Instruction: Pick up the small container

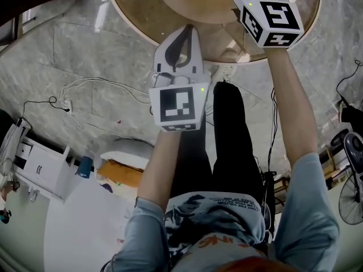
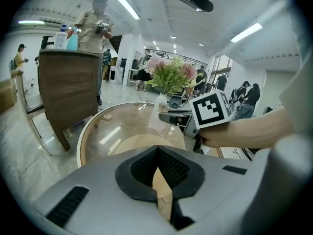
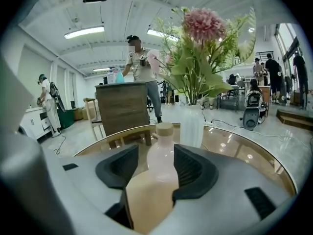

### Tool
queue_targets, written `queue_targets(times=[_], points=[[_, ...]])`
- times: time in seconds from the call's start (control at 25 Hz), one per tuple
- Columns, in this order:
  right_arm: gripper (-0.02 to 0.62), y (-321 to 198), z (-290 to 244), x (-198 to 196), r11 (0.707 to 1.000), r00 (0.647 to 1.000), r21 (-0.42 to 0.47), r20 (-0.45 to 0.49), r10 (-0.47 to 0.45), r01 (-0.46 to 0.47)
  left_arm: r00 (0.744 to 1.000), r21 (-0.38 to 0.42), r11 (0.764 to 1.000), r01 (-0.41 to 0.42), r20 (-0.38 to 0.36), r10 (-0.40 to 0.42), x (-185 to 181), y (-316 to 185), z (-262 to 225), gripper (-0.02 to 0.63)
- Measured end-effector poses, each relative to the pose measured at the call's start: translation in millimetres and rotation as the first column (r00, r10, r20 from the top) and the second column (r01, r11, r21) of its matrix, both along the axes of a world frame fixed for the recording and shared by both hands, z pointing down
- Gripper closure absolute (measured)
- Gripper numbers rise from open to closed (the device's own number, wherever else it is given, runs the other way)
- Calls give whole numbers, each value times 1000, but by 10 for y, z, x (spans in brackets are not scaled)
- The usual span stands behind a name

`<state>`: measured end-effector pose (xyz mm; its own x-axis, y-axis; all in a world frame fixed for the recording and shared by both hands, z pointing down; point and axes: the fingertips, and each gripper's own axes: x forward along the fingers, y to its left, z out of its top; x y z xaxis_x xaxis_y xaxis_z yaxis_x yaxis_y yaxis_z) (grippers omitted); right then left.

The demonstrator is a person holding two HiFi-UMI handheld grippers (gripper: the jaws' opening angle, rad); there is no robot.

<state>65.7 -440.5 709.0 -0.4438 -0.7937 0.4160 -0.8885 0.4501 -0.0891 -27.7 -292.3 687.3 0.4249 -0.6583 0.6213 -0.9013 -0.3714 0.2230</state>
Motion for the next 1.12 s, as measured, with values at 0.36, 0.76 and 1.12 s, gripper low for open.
queue_targets(times=[0.36,0.76,1.12], points=[[385,-329,13,-38,997,999,83,-37,6,-3,1000,-41,999,13,-1,-13,-25,-5,123,583],[430,-393,-13,-23,995,999,98,-41,32,-28,1000,-53,999,-6,30,8,-33,-20,286,583],[446,-394,-14,-7,998,998,34,-31,50,-49,999,-63,998,-20,29,22,30,9,349,583]])
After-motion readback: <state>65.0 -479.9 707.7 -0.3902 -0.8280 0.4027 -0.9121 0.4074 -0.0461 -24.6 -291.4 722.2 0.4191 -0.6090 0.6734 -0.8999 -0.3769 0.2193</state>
